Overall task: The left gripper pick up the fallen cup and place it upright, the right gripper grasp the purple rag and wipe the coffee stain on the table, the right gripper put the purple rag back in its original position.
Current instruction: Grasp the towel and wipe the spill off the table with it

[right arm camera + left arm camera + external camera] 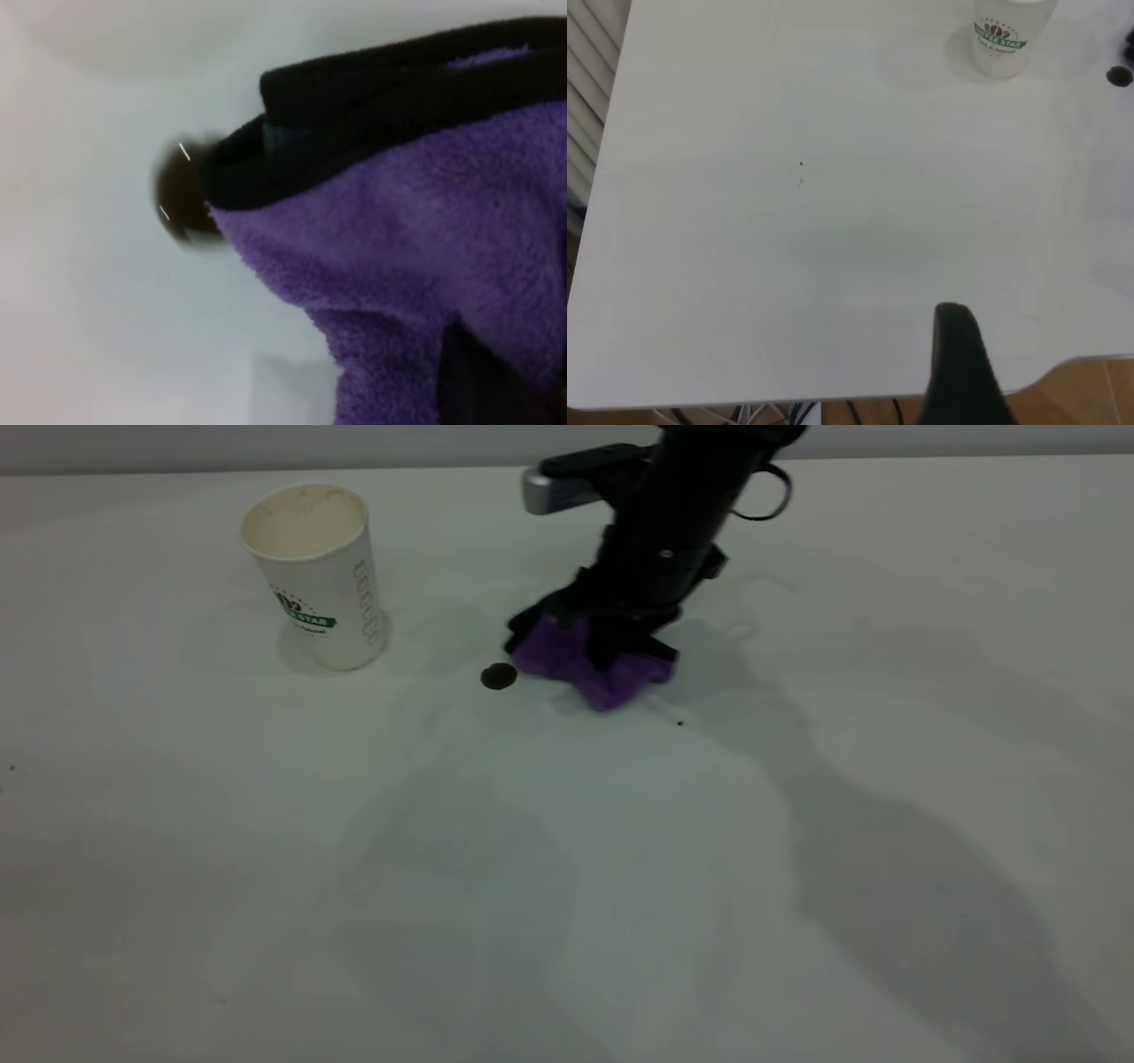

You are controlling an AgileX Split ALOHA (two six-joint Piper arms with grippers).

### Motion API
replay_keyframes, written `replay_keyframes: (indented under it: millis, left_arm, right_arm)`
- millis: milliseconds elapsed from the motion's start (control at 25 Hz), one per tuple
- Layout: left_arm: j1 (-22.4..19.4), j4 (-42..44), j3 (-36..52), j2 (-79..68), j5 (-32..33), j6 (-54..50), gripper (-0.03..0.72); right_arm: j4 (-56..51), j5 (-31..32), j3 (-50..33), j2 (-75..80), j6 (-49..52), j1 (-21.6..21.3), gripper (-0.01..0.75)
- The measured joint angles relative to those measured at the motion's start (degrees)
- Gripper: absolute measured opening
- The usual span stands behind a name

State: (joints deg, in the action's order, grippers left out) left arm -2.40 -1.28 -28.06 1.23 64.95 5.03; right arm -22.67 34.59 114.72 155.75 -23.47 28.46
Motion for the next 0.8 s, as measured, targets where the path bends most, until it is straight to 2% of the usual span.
replay_keyframes:
  millis: [320, 800]
  left_arm:
    - [0.0, 0.0, 0.0, 0.0, 0.0, 0.1, 0.526]
    - [0.0, 0.0, 0.0, 0.0, 0.0, 0.1, 0.526]
  right_arm:
    - [-0.3, 0.9, 6.5, 3.7, 2.1, 3.1, 0.056]
    - [-0.7, 2.9, 7.4, 4.3, 2.1, 7.6, 0.056]
